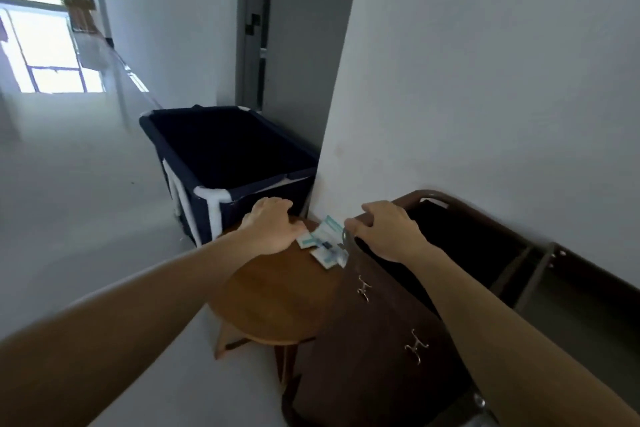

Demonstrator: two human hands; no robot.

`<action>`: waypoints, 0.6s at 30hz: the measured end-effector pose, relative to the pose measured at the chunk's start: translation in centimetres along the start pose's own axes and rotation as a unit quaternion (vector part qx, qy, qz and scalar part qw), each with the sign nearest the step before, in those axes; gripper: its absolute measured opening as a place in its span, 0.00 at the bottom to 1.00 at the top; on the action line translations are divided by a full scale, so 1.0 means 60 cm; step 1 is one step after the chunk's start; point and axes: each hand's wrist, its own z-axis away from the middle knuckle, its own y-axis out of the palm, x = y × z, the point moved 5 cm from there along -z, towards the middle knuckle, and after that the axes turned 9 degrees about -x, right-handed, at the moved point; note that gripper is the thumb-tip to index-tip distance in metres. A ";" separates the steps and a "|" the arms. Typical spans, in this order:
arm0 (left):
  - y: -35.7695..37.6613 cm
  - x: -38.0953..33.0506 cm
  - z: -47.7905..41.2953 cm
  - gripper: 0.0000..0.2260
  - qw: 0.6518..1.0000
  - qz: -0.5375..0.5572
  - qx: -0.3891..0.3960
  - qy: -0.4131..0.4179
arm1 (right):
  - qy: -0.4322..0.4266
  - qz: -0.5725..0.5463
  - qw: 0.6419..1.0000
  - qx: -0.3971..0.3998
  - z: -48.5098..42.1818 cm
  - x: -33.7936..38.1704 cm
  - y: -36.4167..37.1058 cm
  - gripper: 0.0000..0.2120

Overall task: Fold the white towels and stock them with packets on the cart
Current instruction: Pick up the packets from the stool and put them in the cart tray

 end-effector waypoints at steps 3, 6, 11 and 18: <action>0.008 0.067 -0.026 0.30 0.999 0.007 0.007 -0.032 | -0.018 0.001 1.000 0.007 -0.051 0.036 0.031 0.32; 0.021 0.117 -0.064 0.31 0.998 0.008 0.022 -0.053 | -0.032 0.019 0.999 0.020 -0.120 0.063 0.065 0.31; 0.029 0.176 -0.163 0.31 0.996 0.010 0.028 -0.083 | -0.063 0.022 0.993 0.093 -0.269 0.088 0.144 0.31; 0.067 0.226 -0.320 0.30 0.992 0.007 0.063 -0.106 | -0.072 0.041 0.982 0.172 -0.451 0.097 0.227 0.30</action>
